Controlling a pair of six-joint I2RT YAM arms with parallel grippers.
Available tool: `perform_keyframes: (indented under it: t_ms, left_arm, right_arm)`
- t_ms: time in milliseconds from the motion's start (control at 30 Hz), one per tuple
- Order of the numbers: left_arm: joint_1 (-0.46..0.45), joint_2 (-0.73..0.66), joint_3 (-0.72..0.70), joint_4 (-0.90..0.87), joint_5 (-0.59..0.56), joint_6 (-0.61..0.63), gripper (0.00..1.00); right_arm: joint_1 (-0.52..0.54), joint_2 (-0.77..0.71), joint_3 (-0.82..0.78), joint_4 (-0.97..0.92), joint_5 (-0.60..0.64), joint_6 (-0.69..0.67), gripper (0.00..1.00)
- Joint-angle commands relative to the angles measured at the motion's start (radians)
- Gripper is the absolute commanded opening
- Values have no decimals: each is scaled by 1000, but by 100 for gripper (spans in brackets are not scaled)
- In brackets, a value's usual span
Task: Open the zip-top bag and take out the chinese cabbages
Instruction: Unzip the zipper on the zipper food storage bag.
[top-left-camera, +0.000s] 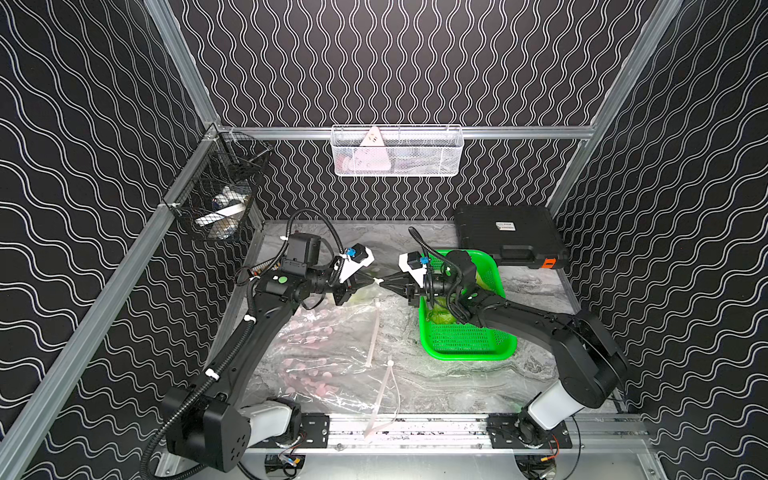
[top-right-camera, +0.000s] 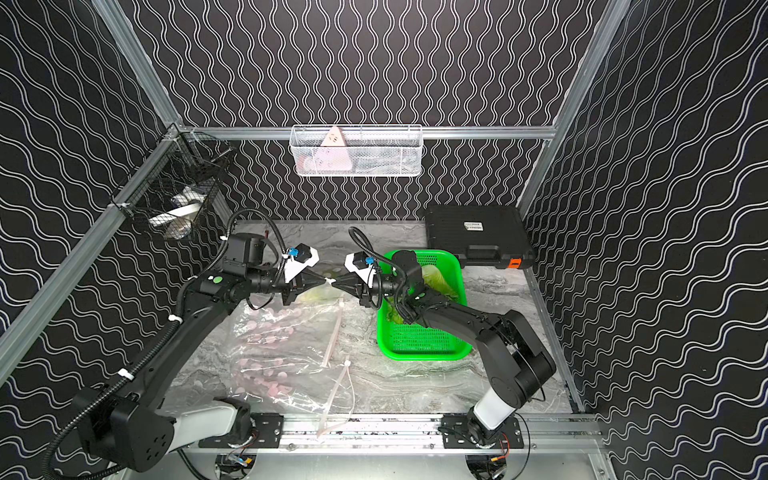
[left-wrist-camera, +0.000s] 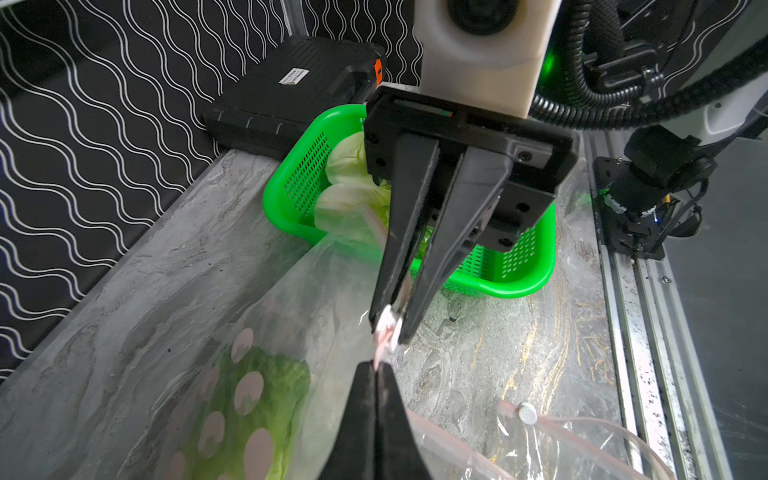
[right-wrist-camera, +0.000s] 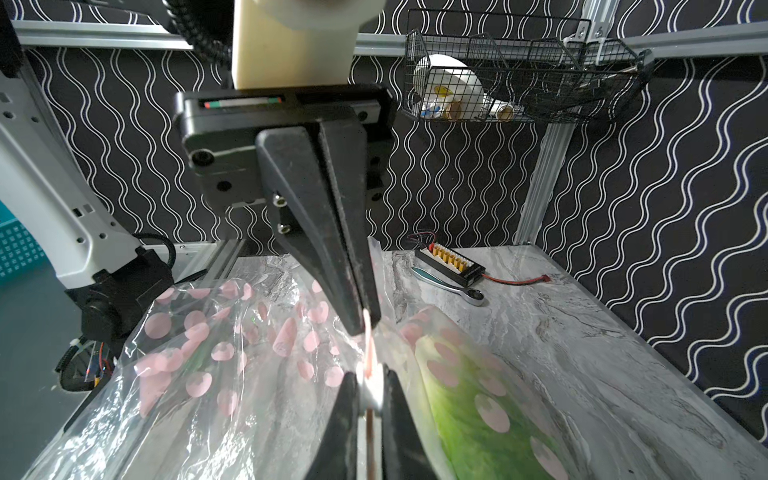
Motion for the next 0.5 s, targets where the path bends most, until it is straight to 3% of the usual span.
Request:
perform_keyframes:
  t_ms: [0, 267, 467]
  left_arm:
    - [1, -29, -17, 98, -69, -50, 0]
    - [33, -71, -43, 228, -298, -188, 0]
    - [170, -90, -65, 316, -308, -328, 0]
  right_arm:
    - [0, -14, -3, -40, 5, -46, 0]
    - [0, -38, -25, -155, 58, -132, 0]
    - [0, -67, -61, -214, 109, -184, 0]
